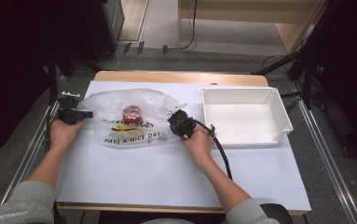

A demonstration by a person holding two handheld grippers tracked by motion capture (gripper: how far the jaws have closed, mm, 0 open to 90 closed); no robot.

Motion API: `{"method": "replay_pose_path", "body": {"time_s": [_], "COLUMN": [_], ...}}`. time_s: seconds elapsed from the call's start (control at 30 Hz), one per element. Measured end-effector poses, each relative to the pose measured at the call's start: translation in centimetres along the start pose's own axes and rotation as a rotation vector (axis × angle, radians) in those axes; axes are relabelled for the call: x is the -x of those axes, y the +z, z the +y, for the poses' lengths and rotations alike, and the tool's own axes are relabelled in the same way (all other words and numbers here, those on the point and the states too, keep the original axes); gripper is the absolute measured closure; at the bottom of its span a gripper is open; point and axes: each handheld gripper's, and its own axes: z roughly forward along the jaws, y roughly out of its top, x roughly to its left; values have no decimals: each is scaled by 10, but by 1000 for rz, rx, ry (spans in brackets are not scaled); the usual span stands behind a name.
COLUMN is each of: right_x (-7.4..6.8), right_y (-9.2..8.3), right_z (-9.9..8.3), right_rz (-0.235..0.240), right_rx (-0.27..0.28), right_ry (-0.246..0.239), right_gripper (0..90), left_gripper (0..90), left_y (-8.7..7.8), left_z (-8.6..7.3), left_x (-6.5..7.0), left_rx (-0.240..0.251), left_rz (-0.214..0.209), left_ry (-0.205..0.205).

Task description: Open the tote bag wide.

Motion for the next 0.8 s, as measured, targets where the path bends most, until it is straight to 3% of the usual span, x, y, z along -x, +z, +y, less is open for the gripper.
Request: {"method": "replay_pose_path", "body": {"time_s": [0.33,0.47,0.57,0.67,0.73,0.8], "right_x": [1,-2,-2,-3,-3,-2], "right_y": [-6,-8,-10,-12,-13,-14], "right_z": [-12,-15,-21,-23,-24,-26], "right_rz": [-14,-32,-23,-29,-33,-46], "right_rx": [24,27,48,47,43,46], "right_ry": [16,-9,19,12,12,9], "right_gripper": [900,900,900,900,900,900], "left_gripper": [900,900,900,900,900,900], "left_y": [0,1,1,1,1,0], "left_z": [0,0,1,1,1,7], "left_x": [-7,-10,-12,-12,-13,-15], "left_rx": [20,35,37,40,39,-4], "left_rz": [9,11,14,27,27,34], "left_ry": [-9,-29,-31,-33,-35,-40]}}
